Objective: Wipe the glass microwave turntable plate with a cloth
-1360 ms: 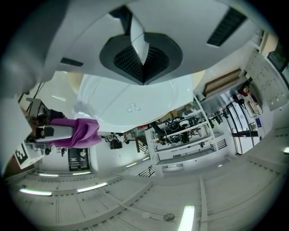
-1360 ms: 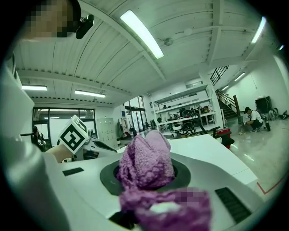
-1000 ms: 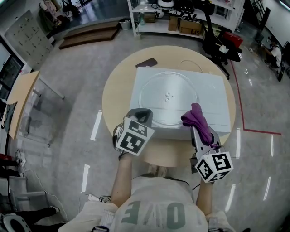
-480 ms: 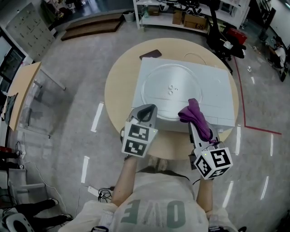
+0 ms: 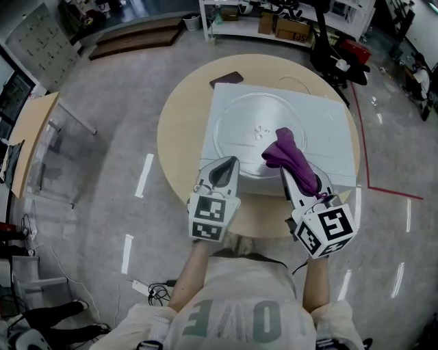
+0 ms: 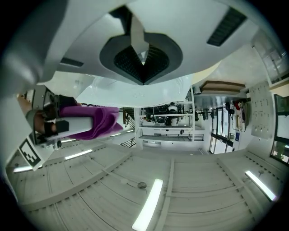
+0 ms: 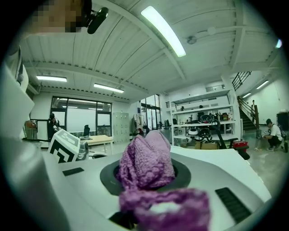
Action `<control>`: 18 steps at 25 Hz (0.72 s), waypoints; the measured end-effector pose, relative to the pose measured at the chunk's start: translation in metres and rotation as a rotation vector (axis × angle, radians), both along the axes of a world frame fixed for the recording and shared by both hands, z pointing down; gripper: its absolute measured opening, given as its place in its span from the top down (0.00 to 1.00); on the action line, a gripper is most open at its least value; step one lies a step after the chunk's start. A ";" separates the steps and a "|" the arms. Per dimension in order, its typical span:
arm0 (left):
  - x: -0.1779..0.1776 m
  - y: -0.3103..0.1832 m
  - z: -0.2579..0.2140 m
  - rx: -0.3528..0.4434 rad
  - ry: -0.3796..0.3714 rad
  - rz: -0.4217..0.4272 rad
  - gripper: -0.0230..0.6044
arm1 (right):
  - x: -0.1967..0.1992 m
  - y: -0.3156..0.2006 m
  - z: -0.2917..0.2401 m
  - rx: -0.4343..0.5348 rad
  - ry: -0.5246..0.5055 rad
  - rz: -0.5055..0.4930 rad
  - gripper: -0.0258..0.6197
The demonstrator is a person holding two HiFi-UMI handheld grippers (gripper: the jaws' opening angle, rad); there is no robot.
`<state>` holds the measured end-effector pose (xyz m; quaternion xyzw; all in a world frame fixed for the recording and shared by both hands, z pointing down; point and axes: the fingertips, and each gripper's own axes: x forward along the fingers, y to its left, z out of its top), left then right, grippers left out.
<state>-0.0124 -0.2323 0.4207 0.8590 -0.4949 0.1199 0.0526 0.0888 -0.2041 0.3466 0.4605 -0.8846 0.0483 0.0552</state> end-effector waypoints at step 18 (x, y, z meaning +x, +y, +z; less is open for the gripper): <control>0.002 0.004 -0.001 0.010 0.018 0.041 0.96 | -0.123 -0.070 0.047 -0.244 0.419 -0.513 0.89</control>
